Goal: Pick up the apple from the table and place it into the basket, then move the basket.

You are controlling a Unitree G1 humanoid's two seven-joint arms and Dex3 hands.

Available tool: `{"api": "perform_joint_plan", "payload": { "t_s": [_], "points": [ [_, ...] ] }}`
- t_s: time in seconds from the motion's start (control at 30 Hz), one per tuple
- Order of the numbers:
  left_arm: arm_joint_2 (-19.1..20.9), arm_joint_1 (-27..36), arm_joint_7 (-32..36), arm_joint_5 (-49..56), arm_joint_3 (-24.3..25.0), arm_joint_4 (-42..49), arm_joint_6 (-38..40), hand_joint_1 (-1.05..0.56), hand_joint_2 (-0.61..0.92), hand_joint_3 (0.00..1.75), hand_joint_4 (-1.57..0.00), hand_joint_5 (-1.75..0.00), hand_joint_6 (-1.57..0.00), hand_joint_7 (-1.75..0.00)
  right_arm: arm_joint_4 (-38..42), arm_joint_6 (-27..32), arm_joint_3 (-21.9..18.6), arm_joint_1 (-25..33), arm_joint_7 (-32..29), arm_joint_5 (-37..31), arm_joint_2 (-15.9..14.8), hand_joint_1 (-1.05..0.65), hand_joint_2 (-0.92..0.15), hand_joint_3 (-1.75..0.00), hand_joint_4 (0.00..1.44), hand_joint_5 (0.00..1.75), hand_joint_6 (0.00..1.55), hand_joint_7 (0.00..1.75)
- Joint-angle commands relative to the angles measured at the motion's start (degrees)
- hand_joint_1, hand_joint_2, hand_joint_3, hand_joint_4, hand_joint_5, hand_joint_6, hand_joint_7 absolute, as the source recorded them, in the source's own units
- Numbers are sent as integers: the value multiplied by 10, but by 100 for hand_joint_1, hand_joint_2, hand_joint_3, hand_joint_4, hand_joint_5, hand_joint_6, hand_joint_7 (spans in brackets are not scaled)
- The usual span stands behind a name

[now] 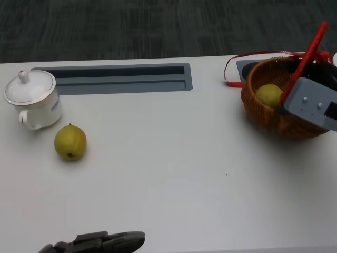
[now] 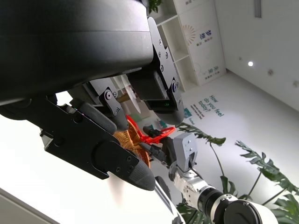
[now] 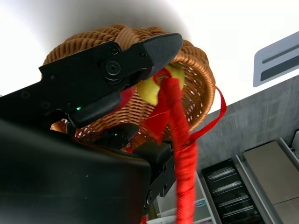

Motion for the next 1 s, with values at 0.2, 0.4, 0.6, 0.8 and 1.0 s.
{"api": "perform_joint_plan", "payload": {
  "t_s": [0.2,0.4,0.6,0.8,1.0],
  "points": [
    [19,-8,2,-5,-6,-4,-1,-49,69,0,-104,-1,-94,-1,-5,0,-47,36,43,49,-42,-86,-80,-1,50,2,54,3],
    [21,-16,2,-7,-15,-2,-2,-48,69,0,-105,-1,-95,-1,-5,18,-30,49,21,31,-57,-86,-82,-1,56,2,56,1],
    [22,-22,3,-1,-15,-1,-2,-49,70,0,-105,-1,-96,-1,-8,-4,-37,69,22,41,-72,-87,-83,-1,63,2,55,0],
    [32,-40,0,-14,-17,7,0,-49,70,0,-105,-1,-96,-1,-22,-84,-52,97,33,65,-85,-79,-81,0,62,0,53,0],
    [45,-56,-6,-28,-24,12,8,-50,71,0,-105,-1,-97,-1,-33,-140,-75,129,64,101,-97,-78,-78,0,56,0,52,0]
  ]
}}
